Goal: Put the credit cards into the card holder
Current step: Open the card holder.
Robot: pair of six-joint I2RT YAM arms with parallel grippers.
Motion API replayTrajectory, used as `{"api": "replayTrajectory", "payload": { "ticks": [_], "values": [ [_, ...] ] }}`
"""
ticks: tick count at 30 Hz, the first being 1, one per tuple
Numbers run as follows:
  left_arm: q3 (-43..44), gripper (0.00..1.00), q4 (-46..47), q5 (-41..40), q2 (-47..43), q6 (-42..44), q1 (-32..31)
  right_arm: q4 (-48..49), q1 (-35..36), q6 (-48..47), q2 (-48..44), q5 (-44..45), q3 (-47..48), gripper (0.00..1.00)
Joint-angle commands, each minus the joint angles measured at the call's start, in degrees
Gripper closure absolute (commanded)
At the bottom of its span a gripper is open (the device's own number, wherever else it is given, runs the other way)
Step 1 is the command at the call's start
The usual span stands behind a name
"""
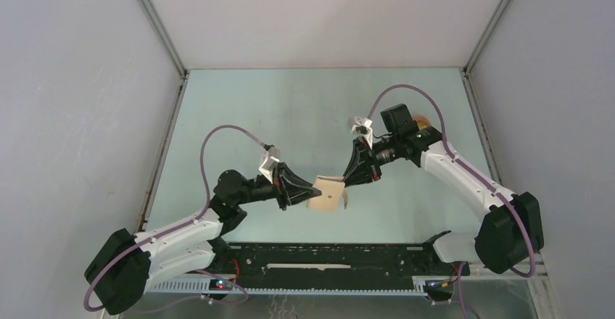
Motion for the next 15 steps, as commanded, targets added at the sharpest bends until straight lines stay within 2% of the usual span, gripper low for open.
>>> {"api": "replayTrajectory", "payload": {
  "ticks": [1, 2, 3, 4, 6, 8, 11, 13, 15],
  "values": [
    [0.4, 1.00, 3.4, 0.3, 0.3, -0.9, -0.1, -4.1, 1.2, -4.4, -0.7, -2.2, 3.3, 0.91],
    [0.4, 1.00, 3.4, 0.0, 0.3, -1.0, -0.1, -4.2, 1.4, -4.4, -0.6, -1.9, 3.3, 0.97],
    [0.4, 1.00, 3.4, -0.3, 0.3, -1.0, -0.1, -4.3, 1.4, -4.5, -0.7, -1.4, 3.4, 1.00],
    [0.4, 0.99, 3.2, -0.9, 0.2, -1.1, -0.1, -4.2, 1.5, -4.2, -0.7, -1.0, 3.4, 1.00],
    [0.1, 0.89, 0.8, -4.5, -0.6, -0.9, 0.1, -3.2, 1.5, -2.6, -1.0, 1.0, 3.4, 1.00],
    [0.4, 0.73, -5.8, -10.9, -2.5, 0.4, 0.8, -1.4, 1.2, -0.1, -1.2, 4.4, 3.3, 1.00],
    [0.2, 0.41, -17.5, -23.8, -6.8, 3.9, 1.5, 0.9, 0.1, 3.4, -1.5, 10.1, 3.3, 1.00],
    [-0.4, 0.28, -21.9, -29.8, -11.2, 5.8, 1.5, 2.2, -0.8, 5.8, -1.2, 13.2, 3.3, 1.00],
    [-1.5, 0.21, -24.0, -32.8, -14.7, 6.7, 1.6, 3.3, -1.5, 8.3, -0.7, 15.8, 3.3, 1.00]
  ]
}}
